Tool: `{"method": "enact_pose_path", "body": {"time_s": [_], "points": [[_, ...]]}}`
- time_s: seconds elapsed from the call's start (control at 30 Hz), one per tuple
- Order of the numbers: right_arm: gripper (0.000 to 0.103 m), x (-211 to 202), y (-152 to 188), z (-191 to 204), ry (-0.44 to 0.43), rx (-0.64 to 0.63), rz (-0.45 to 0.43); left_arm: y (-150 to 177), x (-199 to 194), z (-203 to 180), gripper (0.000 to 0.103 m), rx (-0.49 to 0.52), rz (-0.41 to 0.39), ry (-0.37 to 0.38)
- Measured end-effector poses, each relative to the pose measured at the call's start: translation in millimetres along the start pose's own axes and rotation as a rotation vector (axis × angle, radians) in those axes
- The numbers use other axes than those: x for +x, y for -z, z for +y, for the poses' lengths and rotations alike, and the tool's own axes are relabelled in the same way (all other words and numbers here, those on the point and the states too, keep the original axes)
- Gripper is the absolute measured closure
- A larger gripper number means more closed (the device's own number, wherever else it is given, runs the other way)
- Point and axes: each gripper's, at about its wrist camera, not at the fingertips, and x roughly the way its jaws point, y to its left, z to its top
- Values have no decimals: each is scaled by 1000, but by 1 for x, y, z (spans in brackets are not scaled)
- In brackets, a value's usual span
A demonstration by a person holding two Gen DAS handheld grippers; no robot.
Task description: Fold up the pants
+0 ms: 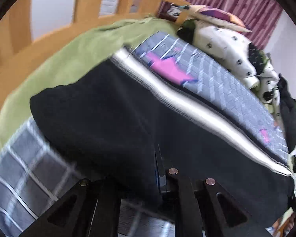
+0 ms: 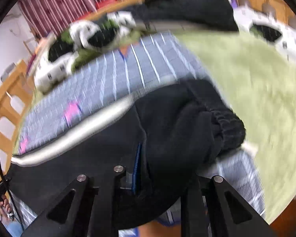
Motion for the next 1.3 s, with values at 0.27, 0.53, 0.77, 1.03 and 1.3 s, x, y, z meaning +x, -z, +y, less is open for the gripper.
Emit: {"method": "enact_pose_path", "body": {"time_s": [0.27, 0.53, 0.77, 1.03, 1.3], "points": [[43, -7, 58, -38, -47, 119, -36, 13, -21, 22, 41, -44, 14, -2], [37, 30, 29, -64, -134, 385, -86, 34, -43, 32, 39, -65, -36, -21], [62, -11, -22, -55, -130, 244, -253, 30, -54, 61, 38, -152, -70, 12], [48, -16, 28, -81, 116, 125, -55, 3, -15, 77, 37, -230, -53, 28], [46, -68, 42, -59, 164, 176, -109, -28, -37, 63, 91, -116, -236, -19]]}}
